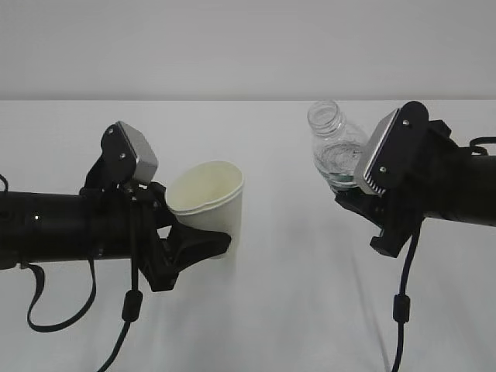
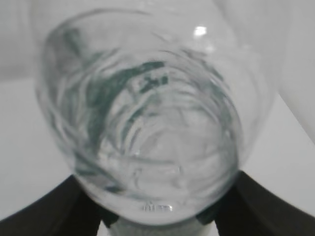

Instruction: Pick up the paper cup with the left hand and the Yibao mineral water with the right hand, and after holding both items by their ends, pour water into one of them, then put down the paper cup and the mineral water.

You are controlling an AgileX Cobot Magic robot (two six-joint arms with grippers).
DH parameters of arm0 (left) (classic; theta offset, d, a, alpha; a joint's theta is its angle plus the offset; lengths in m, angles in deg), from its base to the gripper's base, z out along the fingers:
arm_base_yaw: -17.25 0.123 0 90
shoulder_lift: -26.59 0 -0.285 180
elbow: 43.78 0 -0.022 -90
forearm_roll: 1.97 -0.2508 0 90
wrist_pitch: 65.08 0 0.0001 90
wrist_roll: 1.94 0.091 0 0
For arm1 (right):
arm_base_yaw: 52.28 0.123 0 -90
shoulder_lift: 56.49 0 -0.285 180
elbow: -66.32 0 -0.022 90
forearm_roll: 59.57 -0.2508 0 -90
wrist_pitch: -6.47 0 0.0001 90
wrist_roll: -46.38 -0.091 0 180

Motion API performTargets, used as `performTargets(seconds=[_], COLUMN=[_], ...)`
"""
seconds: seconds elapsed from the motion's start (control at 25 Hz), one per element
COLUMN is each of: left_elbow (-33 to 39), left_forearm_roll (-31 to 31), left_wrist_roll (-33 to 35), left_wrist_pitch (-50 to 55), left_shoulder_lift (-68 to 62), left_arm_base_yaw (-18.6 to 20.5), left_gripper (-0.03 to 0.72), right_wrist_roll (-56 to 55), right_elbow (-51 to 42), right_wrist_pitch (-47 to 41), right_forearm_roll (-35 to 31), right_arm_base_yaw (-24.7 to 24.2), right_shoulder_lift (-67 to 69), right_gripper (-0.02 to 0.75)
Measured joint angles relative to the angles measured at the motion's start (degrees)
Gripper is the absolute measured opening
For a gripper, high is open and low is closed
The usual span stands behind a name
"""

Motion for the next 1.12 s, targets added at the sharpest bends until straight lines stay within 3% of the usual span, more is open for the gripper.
performTargets(seconds=[0.2, 1.12], left_elbow=[-1.99, -6.75], left_forearm_roll=[-1.78, -6.41], left_wrist_roll=[-1.11, -3.39], left_wrist_pitch=[-1.08, -2.57], left_shoulder_lift=[-3.05, -4.63], left_arm_base_yaw=[-2.49, -4.35], left_gripper=[0.417, 0.412], right_wrist_roll=[0.00, 0.00], right_elbow=[0.14, 5.45], right_wrist_pitch=[-0.47, -5.51], right_forearm_roll=[0.91, 12.81], right_arm_base_yaw=[0.62, 0.62], right_shoulder_lift=[0.00, 0.00], right_gripper=[0.465, 0.463])
